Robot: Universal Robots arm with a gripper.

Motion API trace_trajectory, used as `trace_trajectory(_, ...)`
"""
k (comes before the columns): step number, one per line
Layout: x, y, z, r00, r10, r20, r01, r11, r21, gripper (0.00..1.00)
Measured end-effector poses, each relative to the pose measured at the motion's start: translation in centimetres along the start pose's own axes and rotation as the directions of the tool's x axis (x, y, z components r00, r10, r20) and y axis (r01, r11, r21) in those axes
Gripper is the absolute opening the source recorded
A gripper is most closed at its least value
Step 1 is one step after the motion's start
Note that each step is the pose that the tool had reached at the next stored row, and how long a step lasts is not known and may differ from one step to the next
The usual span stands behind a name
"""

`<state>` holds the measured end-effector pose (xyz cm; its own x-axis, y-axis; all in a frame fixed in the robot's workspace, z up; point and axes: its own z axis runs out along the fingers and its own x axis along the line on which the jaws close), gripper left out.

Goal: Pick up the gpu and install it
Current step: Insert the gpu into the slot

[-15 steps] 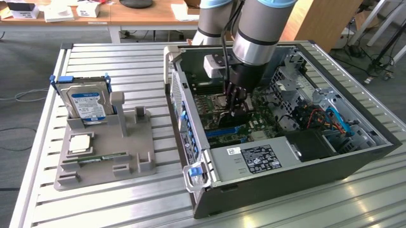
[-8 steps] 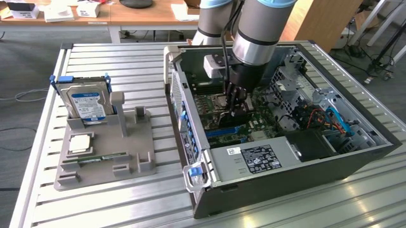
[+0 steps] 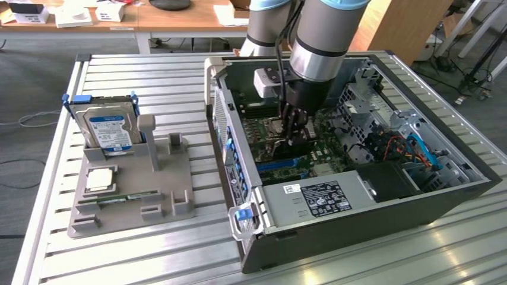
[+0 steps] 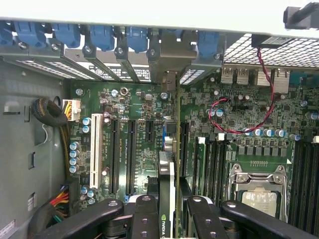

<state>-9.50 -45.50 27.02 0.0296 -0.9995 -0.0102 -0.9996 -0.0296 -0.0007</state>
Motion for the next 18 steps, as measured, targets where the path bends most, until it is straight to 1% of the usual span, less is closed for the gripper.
trace_trajectory(18,0.01,0.07,0.33,1.0,0.0,0.0001,0.0,1.0,0.0004,0.27)
